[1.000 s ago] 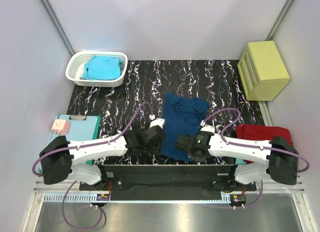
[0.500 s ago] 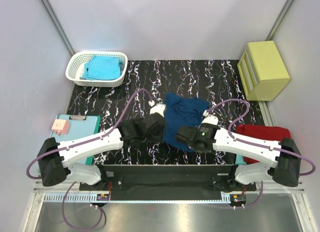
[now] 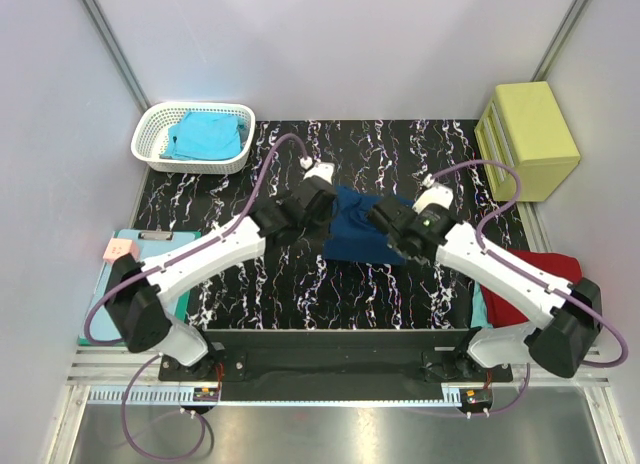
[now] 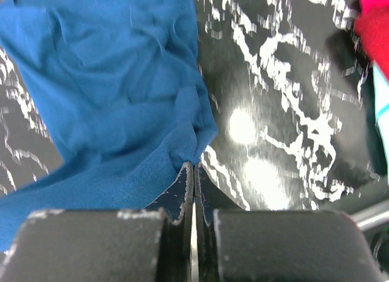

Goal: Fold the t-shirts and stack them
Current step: Fold the long partially folded tshirt into a neat square, then smooth out wrinkles on the folded tshirt

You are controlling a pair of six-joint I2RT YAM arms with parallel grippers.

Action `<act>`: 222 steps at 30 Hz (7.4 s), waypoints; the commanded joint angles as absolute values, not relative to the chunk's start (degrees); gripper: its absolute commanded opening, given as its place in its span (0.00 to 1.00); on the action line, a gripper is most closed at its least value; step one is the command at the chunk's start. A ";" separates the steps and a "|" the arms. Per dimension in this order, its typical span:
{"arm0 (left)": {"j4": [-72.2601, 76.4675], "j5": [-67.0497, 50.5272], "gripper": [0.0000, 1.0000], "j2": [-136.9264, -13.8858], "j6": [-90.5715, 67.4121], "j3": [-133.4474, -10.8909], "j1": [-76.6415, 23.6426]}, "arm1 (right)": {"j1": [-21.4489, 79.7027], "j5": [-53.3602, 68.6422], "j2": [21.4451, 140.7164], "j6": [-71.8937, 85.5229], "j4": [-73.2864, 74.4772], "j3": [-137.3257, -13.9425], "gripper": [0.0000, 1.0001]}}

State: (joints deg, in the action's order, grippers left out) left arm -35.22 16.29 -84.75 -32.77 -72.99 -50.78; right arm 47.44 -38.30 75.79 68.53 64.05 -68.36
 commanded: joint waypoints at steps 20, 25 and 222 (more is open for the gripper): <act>-37.00 9.50 0.00 -115.64 -20.92 -109.76 -37.36 | 29.01 -39.82 99.56 48.17 46.50 -85.95 0.00; -37.44 5.11 0.01 -123.12 -19.95 -117.85 -35.34 | 26.90 -39.02 106.94 46.85 44.74 -89.29 0.00; -32.70 19.51 0.64 -65.65 -33.22 -56.78 -46.93 | 33.22 -13.26 96.96 37.36 27.16 -63.18 0.34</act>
State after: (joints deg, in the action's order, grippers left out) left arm -33.98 17.91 -66.19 -33.50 -56.10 -46.92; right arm 32.27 -9.65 101.95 37.34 27.42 -63.13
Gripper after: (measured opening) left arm 0.636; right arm 0.332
